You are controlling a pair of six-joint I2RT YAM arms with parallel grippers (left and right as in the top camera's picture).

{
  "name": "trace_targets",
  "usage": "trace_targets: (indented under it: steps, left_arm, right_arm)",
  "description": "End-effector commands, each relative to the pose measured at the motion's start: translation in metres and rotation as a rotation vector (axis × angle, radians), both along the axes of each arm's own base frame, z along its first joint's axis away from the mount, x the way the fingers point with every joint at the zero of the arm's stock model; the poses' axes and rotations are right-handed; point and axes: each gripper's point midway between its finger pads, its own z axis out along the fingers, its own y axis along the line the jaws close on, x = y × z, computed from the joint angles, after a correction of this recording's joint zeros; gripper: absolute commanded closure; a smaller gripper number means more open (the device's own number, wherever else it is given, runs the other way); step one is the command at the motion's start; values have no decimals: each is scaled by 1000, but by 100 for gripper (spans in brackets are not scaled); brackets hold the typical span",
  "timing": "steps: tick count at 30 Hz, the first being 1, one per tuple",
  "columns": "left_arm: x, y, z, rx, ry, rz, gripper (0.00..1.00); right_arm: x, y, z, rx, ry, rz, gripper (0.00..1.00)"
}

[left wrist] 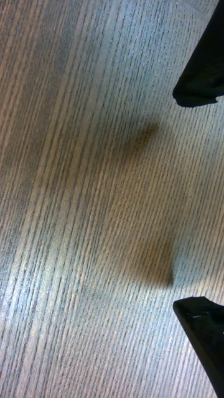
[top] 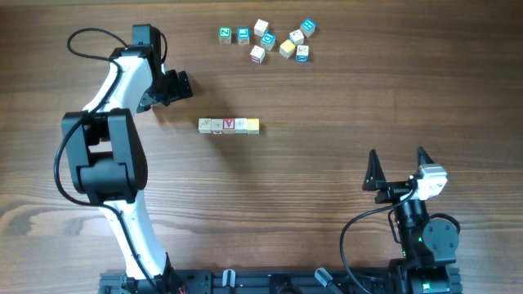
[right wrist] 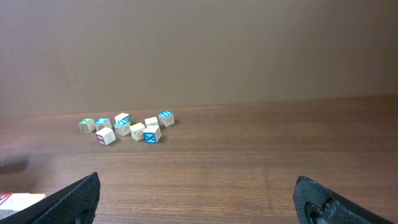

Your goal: Form a horizontal line

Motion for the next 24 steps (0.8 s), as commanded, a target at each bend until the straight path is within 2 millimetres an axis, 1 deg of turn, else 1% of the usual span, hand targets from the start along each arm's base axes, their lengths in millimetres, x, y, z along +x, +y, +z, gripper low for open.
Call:
trace_targets:
  steps: [1, 4, 5, 6, 7, 8, 9, 11, 12, 13, 15, 16, 17, 18, 19, 20, 21, 23, 24]
  left_arm:
    - [-2, 0, -6, 6, 13, 11, 0]
    - [-1, 0, -6, 6, 13, 11, 0]
    - [-1, 0, -3, 6, 7, 11, 0]
    - [0, 0, 3, 7, -6, 11, 0]
    - [3, -1, 17, 7, -39, 9, 0]
    - [7, -1, 36, 9, -82, 9, 0]
    - [10, -1, 67, 10, -150, 9, 0]
    - [12, 1, 113, 13, -253, 12, 0]
    - [8, 1, 163, 16, -362, 12, 0]
    - [4, 0, 188, 17, -419, 13, 0]
    - [-14, 0, 253, 21, -569, 13, 0]
    - [-27, 0, 285, 23, -646, 13, 0]
    - [-44, -1, 320, 25, -732, 13, 0]
    - [-64, 2, 351, 55, -807, 13, 0]
    - [-78, 6, 362, 80, -826, 21, 0]
    - [-98, 8, 369, 99, -822, 27, 0]
    - [-121, 13, 369, 126, -792, 43, 0]
    - [-149, 19, 368, 162, -771, 65, 0]
    - [-158, 19, 361, 161, -769, 65, 0]
  right_arm:
    - [-1, 2, 2, -15, -12, 14, 0]
    - [-1, 2, 2, -16, -12, 14, 1]
    - [-1, 2, 2, -16, -12, 14, 0]
    - [-1, 2, 2, -16, -12, 14, 0]
    - [-1, 2, 2, -16, -12, 14, 0]
    - [-1, 2, 2, -16, -12, 14, 0]
    - [-1, 2, 2, -16, -12, 14, 0]
    - [-1, 2, 2, -16, -12, 14, 0]
    - [-1, 2, 2, -15, -12, 14, 0]
    - [-1, 2, 2, -16, -12, 14, 0]
    - [-1, 2, 2, -15, -12, 14, 0]
    - [-1, 2, 2, -15, -12, 14, 0]
    - [-1, 2, 2, -16, -12, 14, 0]
    - [-1, 2, 2, -16, -12, 14, 0]
    - [-1, 2, 2, -16, -12, 14, 0]
    - [-1, 2, 2, -15, -12, 14, 0]
    - [-1, 2, 2, -16, -12, 14, 0]
    - [-1, 2, 2, -16, -12, 14, 0]
    - [-1, 2, 2, -16, -12, 14, 0]
